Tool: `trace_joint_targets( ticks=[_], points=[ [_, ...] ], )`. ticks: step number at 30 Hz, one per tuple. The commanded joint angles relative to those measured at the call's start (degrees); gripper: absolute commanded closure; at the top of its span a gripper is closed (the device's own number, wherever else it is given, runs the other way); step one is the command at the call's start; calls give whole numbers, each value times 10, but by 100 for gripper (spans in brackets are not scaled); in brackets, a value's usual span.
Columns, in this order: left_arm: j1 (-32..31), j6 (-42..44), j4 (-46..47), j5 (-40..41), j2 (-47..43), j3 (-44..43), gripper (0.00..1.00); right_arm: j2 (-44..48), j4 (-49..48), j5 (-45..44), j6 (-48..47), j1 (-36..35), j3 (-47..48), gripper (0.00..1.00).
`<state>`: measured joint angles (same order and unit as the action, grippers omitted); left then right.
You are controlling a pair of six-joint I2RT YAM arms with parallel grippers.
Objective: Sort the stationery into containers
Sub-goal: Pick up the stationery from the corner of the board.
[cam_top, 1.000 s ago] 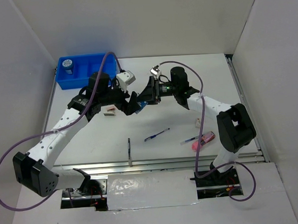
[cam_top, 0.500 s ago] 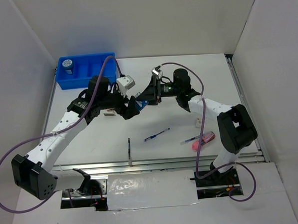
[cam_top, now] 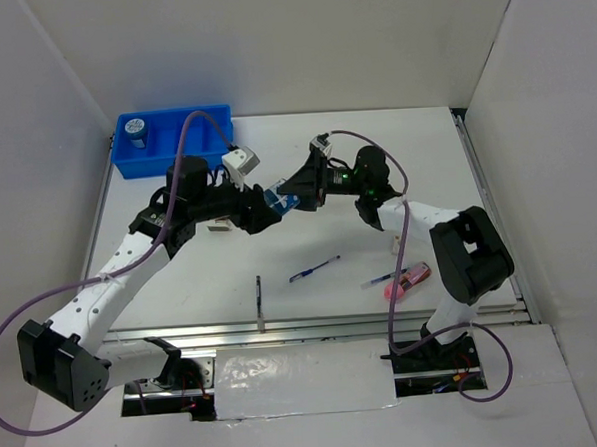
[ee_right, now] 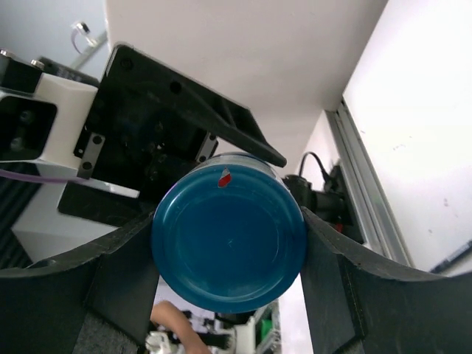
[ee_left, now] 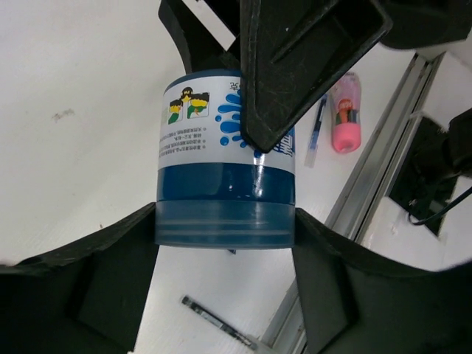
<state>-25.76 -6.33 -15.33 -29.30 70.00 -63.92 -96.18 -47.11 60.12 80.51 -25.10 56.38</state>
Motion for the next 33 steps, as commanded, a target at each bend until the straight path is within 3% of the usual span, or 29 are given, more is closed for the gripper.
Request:
trace_joint_targets(
  ticks=[1, 6, 10, 13, 14, 17, 21, 23, 29, 31, 33],
  points=[
    [21, -32, 56, 37, -9, 12, 27, 13, -144, 17, 99, -5, -1, 100],
    [37, -45, 56, 27, -5, 10, 53, 3, -177, 8, 134, -5, -4, 100],
    [45, -39, 48, 35, -1, -3, 88, -1, -164, 11, 129, -5, 0, 97],
    [49, -33, 42, 48, -5, -12, 99, -1, -149, 11, 120, -5, -2, 71],
    [48, -30, 40, 51, -7, -14, 100, -1, -143, 11, 117, -4, -1, 58],
    [49, -19, 29, 64, -15, -19, 100, 0, -125, 10, 103, -1, 0, 40],
    [54, -9, 8, 74, -28, -24, 100, 0, -96, 7, 81, 7, 0, 25],
    [60, -2, -6, 71, -29, -25, 100, 1, -69, 2, 66, 14, -1, 3],
    [89, 37, -75, 71, -25, -53, 100, 23, 83, -30, -58, 56, -14, 0],
    [98, 56, -136, 82, -12, -79, 100, 34, 149, -34, -117, 83, -10, 0],
    [119, 128, -224, 110, 15, -120, 100, 46, 214, -27, -176, 110, -3, 0]
  ],
)
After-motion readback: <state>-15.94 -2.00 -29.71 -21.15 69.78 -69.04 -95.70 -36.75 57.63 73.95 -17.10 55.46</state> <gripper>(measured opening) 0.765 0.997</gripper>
